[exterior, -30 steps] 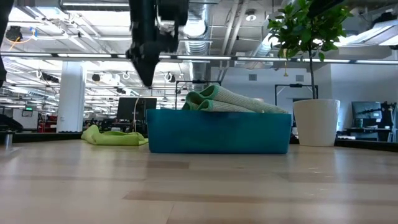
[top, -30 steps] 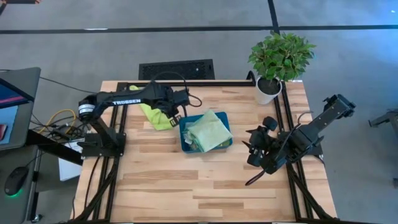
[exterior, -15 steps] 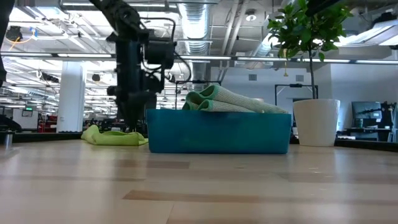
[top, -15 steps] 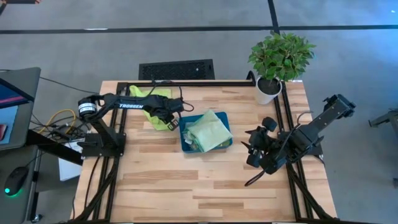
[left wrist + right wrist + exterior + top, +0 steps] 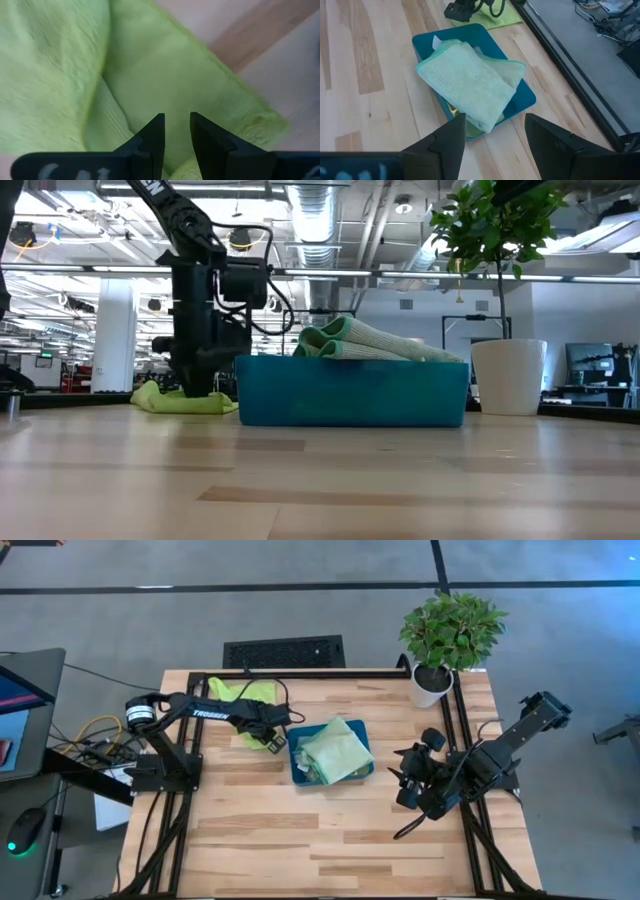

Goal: Fold microfiber towels
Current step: Fold the green microfiber towel

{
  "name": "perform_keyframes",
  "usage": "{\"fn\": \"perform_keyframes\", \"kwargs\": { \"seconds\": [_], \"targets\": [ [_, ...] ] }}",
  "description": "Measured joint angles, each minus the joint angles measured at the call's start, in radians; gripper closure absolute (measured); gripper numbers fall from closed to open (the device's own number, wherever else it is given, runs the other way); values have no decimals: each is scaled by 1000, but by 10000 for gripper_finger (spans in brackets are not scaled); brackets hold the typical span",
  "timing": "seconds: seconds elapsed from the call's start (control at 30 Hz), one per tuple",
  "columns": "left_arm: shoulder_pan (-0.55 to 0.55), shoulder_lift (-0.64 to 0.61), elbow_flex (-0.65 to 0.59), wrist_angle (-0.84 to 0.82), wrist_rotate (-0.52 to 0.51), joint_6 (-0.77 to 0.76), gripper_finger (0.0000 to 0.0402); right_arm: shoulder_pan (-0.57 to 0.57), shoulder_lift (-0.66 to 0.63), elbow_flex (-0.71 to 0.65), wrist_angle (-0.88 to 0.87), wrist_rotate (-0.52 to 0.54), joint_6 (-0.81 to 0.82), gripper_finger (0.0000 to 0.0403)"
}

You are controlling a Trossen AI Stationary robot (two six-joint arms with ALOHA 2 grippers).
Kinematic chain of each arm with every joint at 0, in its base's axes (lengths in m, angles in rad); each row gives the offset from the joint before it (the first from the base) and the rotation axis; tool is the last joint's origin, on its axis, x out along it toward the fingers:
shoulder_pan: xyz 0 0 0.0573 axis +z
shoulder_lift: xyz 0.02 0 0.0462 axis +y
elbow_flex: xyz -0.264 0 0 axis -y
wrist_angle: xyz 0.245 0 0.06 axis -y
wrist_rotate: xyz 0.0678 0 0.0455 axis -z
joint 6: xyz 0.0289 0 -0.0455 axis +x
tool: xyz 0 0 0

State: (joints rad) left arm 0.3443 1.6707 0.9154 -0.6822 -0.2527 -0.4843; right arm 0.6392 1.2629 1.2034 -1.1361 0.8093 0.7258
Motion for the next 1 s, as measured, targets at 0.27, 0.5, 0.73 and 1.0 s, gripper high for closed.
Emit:
{"fn": "perform_keyframes", "kwargs": {
  "seconds": [0.27,0.5,0.73,1.0],
  "targets": [
    [-52,-5,-59,8,33,-89,318,0,0,0,0,0,0,177],
    [-166,-4,-59,1,97,-182,318,0,0,0,0,1,-1,177],
    [-318,-3,-60,1,203,-378,318,0,0,0,0,1,-27,177],
    [-507,-2,-62,88,222,-554,317,-7,0,0,0,1,-28,177]
  ]
}}
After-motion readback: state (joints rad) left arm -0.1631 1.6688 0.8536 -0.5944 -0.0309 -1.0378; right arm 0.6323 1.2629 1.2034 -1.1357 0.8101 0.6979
